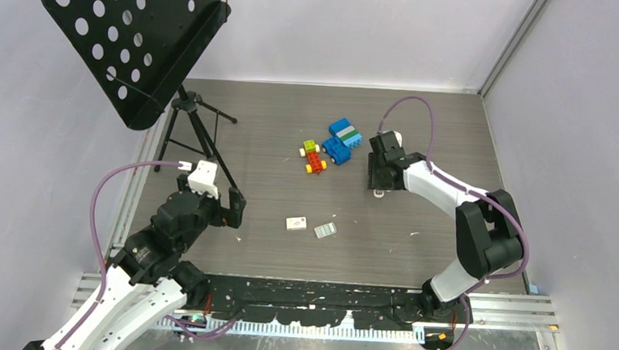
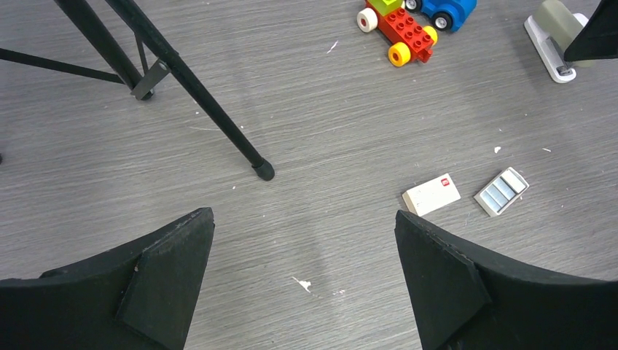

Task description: Load the staples into the stapler

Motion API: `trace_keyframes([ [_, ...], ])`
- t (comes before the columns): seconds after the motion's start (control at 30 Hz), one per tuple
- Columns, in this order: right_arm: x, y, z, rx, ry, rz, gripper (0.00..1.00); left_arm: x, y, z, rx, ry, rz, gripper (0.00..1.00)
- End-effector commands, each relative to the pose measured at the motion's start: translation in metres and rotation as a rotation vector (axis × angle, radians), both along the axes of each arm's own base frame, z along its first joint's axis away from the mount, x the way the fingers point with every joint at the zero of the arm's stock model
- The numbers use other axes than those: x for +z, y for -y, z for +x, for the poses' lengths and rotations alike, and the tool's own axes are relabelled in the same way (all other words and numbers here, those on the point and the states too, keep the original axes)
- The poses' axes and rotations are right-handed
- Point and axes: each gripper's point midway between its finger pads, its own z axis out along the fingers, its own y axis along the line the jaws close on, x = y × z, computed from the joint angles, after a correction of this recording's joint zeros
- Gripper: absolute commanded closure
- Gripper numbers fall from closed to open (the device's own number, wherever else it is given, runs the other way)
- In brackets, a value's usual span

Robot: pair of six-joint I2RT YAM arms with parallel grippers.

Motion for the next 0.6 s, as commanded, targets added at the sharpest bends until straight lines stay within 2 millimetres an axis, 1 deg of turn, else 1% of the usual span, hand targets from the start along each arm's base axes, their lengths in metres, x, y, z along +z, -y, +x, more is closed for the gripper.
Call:
trace_keyframes([
  [0.0, 0.054, -0.012, 0.016, -0.007, 0.17, 0.113, 0.45, 0.011, 0.0, 0.004, 0.003, 0.048, -0.027, 0.03],
  [0.07, 0.081, -0.008, 0.012, -0.014, 0.243, 0.14, 0.39, 0.013, -0.004, 0.005, 0.019, 0.058, -0.03, 0.03],
  [0.13, 0.106, 0.001, 0.004, -0.034, 0.314, 0.147, 0.35, 0.016, -0.008, 0.005, 0.035, 0.075, -0.031, 0.03],
  [0.27, 0.159, 0.033, -0.018, -0.108, 0.47, 0.122, 0.29, 0.025, -0.02, 0.004, 0.085, 0.125, -0.03, 0.02],
  [0.4, 0.209, 0.079, -0.052, -0.215, 0.635, 0.069, 0.2, 0.045, -0.034, -0.001, 0.129, 0.2, -0.054, 0.02],
  [0.5, 0.239, 0.109, -0.085, -0.288, 0.736, 0.056, 0.17, 0.067, -0.045, -0.007, 0.156, 0.264, -0.067, 0.02],
  [0.57, 0.255, 0.125, -0.105, -0.321, 0.79, 0.057, 0.15, 0.084, -0.054, -0.012, 0.175, 0.312, -0.067, 0.02],
])
